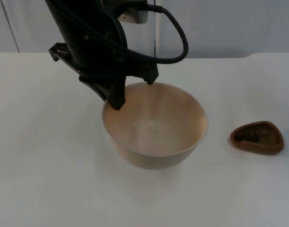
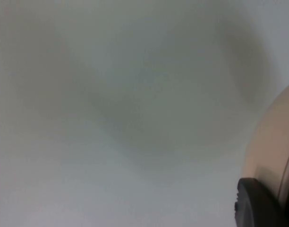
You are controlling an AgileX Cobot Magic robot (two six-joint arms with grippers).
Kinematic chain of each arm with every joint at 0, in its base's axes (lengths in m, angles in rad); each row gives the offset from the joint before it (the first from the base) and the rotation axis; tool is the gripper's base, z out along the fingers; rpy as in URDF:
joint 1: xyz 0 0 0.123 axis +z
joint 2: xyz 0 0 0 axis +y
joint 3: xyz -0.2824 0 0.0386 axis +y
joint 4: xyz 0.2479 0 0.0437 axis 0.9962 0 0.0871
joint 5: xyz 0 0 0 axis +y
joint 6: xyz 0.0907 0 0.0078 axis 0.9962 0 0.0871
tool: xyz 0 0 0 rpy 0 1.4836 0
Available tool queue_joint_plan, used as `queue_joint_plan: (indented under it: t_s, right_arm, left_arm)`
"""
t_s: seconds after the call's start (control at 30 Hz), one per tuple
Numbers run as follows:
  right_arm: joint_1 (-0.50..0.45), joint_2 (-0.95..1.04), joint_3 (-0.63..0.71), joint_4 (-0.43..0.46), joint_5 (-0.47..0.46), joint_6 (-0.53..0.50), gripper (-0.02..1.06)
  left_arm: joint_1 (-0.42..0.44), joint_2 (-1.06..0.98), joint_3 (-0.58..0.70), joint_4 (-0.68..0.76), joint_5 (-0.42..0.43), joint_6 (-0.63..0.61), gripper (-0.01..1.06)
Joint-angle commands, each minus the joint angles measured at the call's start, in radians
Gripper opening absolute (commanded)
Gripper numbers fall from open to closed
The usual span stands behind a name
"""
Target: Pick up the bowl with the left hand and pour the coffee beans from the cup into the bowl with the right hand.
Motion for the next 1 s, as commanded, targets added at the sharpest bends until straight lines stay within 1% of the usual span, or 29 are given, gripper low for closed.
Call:
queue_joint_plan:
  t_s: [0.0, 0.13, 0.37, 0.5, 0.63, 0.73, 0.83, 0.97]
  right_arm:
    - [0.017, 0.037, -0.028, -0.015, 0.014, 0.021, 1.04]
    - [0.033, 0.139, -0.077, -0.013, 0.016, 0.052, 1.04]
    - [0.033, 0.241, -0.077, -0.015, -0.014, 0.065, 1.04]
    - [0.026, 0.292, -0.077, -0.015, -0.056, 0.076, 1.04]
    - [0.011, 0.322, -0.077, -0.019, -0.078, 0.094, 1.04]
    - [0.006, 0.342, -0.077, -0.039, -0.092, 0.106, 1.04]
    - [0.006, 0.373, -0.077, -0.094, -0.110, 0.147, 1.04]
    - [0.003, 0.403, -0.073, -0.099, -0.136, 0.147, 1.04]
  left_arm:
    - [-0.004, -0.019, -0.005, -0.012, -0.010, 0.002, 0.00]
    - [-0.004, -0.019, -0.005, -0.012, -0.010, 0.002, 0.00]
    - [-0.004, -0.019, -0.005, -0.012, -0.012, 0.002, 0.00]
    - [-0.004, -0.019, -0.005, -0.012, -0.012, 0.002, 0.00]
    - [-0.004, -0.019, -0.005, -0.012, -0.014, 0.002, 0.00]
    - [-0.004, -0.019, -0.005, -0.012, -0.017, 0.002, 0.00]
    - [-0.004, -0.019, -0.005, -0.012, -0.017, 0.002, 0.00]
    - [-0.004, -0.019, -0.005, -0.012, -0.017, 0.002, 0.00]
